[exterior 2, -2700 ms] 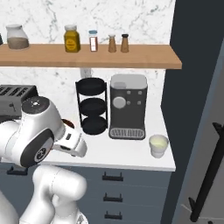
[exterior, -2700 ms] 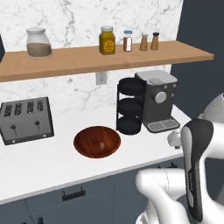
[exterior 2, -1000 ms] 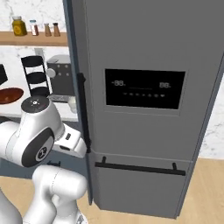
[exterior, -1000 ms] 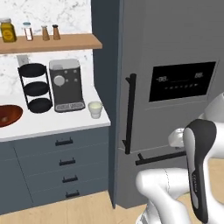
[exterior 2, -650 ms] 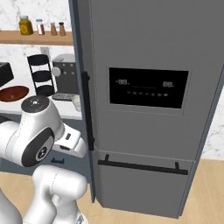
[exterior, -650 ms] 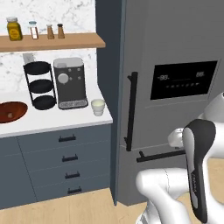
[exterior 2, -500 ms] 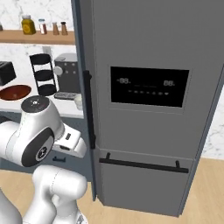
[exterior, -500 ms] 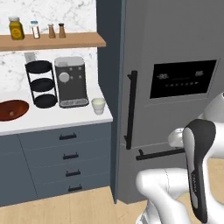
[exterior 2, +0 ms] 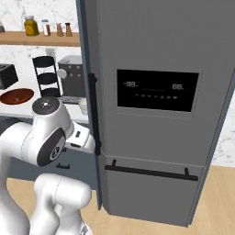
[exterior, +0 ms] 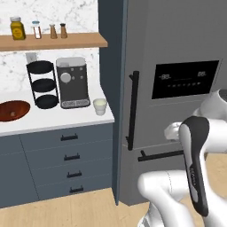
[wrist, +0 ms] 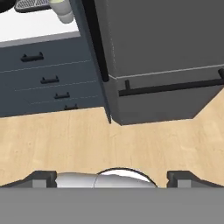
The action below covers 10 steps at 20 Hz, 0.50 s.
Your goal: Grab a lemon wedge from the fridge and one ice cube from the ice bowl, and put them in the glass of lemonade.
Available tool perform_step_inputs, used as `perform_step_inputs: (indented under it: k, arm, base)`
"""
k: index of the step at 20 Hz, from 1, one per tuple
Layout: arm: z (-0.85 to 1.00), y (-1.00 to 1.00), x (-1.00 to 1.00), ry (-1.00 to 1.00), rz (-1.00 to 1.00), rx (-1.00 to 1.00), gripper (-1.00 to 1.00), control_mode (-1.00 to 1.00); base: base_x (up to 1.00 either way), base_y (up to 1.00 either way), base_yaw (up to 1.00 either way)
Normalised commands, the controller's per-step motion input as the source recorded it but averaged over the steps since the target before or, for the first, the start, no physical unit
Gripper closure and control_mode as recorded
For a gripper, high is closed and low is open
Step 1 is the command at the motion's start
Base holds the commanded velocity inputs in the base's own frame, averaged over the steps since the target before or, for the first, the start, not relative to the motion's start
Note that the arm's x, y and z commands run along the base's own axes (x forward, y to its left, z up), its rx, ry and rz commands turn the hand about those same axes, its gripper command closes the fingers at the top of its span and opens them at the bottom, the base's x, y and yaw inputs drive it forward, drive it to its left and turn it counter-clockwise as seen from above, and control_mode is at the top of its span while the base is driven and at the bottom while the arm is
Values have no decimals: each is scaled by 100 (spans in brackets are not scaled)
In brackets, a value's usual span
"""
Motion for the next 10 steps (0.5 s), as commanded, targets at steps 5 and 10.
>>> perform_step_inputs:
  k: [5,10]
  arm:
    - [0,24,100,-19,4,0,-100,-100]
    - [0,41,100,-4,-1,0,-100,-100]
  base:
    - [0,0,0]
    - [0,0,0]
